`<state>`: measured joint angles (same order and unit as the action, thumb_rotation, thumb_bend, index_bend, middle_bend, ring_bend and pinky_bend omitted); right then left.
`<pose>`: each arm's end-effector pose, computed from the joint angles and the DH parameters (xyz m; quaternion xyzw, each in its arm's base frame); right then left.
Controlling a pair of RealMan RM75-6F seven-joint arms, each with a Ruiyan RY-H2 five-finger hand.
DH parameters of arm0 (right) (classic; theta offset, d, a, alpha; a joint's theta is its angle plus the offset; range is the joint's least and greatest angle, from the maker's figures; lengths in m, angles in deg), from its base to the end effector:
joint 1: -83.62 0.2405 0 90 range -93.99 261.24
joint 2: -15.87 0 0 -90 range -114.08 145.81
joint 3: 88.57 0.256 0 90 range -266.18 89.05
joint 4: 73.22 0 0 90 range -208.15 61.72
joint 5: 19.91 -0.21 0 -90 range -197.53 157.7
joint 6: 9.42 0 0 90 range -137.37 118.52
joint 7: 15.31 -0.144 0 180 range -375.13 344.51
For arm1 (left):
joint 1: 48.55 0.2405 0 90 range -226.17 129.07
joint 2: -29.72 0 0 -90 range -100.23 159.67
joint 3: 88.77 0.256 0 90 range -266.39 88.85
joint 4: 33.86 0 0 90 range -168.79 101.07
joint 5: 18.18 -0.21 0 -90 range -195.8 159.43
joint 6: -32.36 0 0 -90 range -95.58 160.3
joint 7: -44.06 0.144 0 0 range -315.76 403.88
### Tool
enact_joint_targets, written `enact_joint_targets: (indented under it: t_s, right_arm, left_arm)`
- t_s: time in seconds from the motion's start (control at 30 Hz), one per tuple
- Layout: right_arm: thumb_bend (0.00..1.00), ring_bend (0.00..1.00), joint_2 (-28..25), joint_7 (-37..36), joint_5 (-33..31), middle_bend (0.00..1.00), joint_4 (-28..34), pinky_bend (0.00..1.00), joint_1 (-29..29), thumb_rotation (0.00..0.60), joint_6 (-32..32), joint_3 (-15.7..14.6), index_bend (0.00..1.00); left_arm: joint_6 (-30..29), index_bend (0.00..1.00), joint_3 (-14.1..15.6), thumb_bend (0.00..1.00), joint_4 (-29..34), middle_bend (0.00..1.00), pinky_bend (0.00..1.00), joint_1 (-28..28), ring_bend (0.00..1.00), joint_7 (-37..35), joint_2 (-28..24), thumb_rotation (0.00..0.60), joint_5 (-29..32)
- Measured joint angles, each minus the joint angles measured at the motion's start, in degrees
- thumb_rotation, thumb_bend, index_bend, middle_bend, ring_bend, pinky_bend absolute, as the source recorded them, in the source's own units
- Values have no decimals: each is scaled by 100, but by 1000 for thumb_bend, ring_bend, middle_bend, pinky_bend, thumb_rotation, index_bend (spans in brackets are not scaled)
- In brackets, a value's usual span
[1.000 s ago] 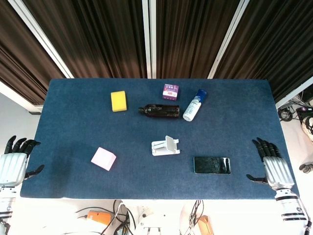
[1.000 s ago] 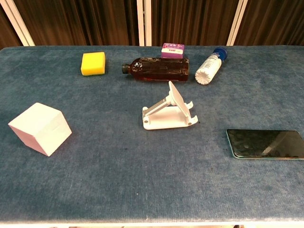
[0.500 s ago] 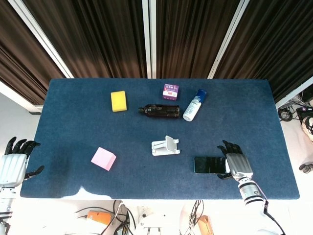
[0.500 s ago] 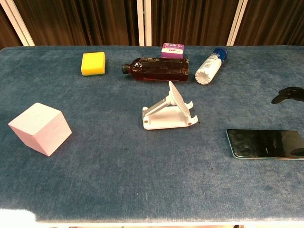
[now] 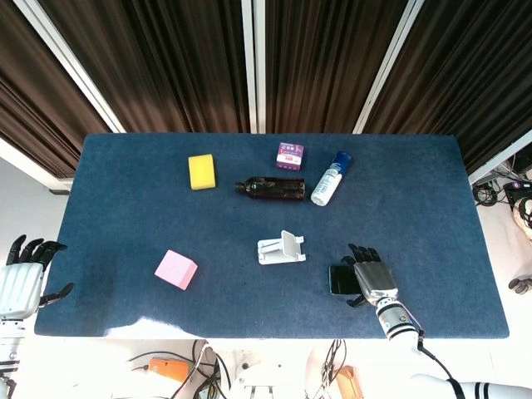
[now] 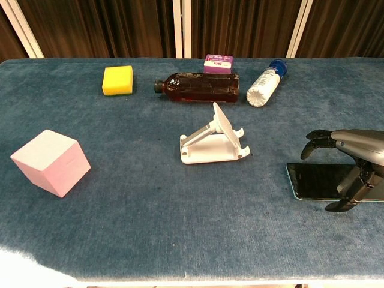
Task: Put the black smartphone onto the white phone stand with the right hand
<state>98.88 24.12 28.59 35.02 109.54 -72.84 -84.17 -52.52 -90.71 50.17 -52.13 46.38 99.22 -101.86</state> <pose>-0.2031 -0.2301 -0.0060 0.7009 -0.5095 0.2316 0.4422 -0.3415 0.1716 0.1423 -0.5953 -0.3813 -0.3426 0.6188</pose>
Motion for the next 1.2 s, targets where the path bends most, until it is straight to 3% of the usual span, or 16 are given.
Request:
enact_joint_targets:
  t_s: [0.33, 0.5, 0.6, 0.77, 0.83, 1.0, 1.1, 1.2]
  right_arm:
    - [262, 0, 206, -194, 51, 0, -339, 0, 72, 600, -120, -87, 349]
    - [304, 0, 265, -335, 143, 2, -481, 0, 90, 600, -109, -125, 480]
    - [331, 0, 304, -463, 194, 58, -565, 0, 90, 600, -103, -123, 568]
    - [367, 1, 332, -880, 428, 191, -667, 0, 51, 600, -87, -97, 609]
    - [378, 45, 337, -1151, 598, 272, -728, 0, 19, 600, -80, -80, 612]
    - [399, 329, 369, -1973, 1101, 488, -957, 11, -76, 600, -68, -38, 636]
    - [410, 417, 414, -2527, 1485, 515, -1179, 134, -138, 600, -74, -20, 649]
    - [425, 452, 465, -3016, 1808, 515, -1434, 330, -183, 600, -67, -4, 650]
  left_arm:
    - [38, 270, -14, 81, -55, 238, 9, -9, 143, -72, 30, 600, 23]
    - [62, 270, -13, 81, -56, 238, 9, -8, 143, -90, 44, 600, 41]
    - [61, 270, -13, 81, -51, 238, 9, -4, 142, -88, 52, 600, 45]
    - [47, 270, -12, 81, -23, 238, 8, 9, 142, -100, 46, 600, 46]
    - [39, 270, -13, 81, -1, 238, 9, 13, 142, -92, 37, 600, 42]
    - [31, 270, -17, 82, 75, 238, 9, 10, 142, -38, 2, 600, 33]
    - [26, 270, -27, 82, 133, 238, 9, -2, 142, 10, -24, 600, 21]
    - [28, 269, -31, 81, 194, 238, 9, -12, 142, 62, -51, 600, 12]
